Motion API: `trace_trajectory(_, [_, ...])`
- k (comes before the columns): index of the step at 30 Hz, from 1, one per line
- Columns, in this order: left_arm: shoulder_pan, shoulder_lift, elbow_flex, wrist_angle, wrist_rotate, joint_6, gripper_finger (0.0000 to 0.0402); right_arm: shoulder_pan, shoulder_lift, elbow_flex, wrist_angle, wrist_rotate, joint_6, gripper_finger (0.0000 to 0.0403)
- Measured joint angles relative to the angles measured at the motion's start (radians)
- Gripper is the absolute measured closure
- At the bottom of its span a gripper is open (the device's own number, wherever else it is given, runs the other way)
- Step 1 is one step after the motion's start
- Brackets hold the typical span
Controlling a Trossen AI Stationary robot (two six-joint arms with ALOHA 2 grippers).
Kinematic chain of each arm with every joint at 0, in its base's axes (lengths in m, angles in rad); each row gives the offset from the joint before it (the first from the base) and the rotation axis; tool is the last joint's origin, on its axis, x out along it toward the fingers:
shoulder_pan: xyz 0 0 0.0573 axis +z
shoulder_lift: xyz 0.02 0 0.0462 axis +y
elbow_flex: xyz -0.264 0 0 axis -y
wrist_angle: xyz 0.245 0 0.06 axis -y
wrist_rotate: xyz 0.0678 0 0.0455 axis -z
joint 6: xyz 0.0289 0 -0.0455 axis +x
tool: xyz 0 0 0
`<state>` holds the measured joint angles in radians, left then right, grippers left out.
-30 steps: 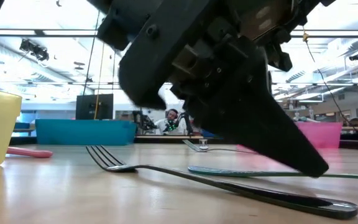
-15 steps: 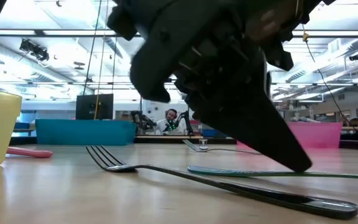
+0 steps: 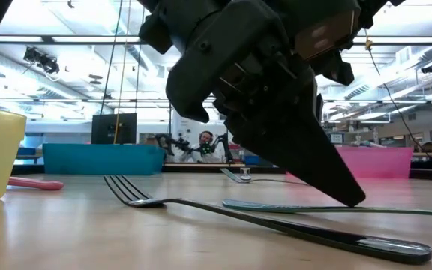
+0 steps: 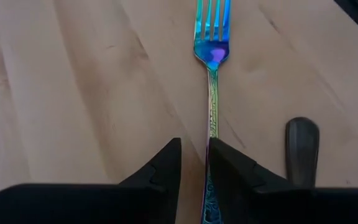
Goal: Sort silverware by color (type)
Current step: Put the bottom left iridescent fork into the yellow bin
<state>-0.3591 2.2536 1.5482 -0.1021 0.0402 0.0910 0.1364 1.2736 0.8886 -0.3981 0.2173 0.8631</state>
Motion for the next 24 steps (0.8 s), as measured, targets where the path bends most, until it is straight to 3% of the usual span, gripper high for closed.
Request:
trace_trajectory(14, [-0.026,0.001,0.000,0.025,0.027,-0.013,0.0310,0.000,0.000,0.000,-0.001,0.001,-0.001,0.0307])
trace_trajectory(24, [-0.001,0.030,0.004,0.023,-0.014,-0.026,0.0310,0.000,0.000,0.000,0.000,0.010,0.000,0.0307])
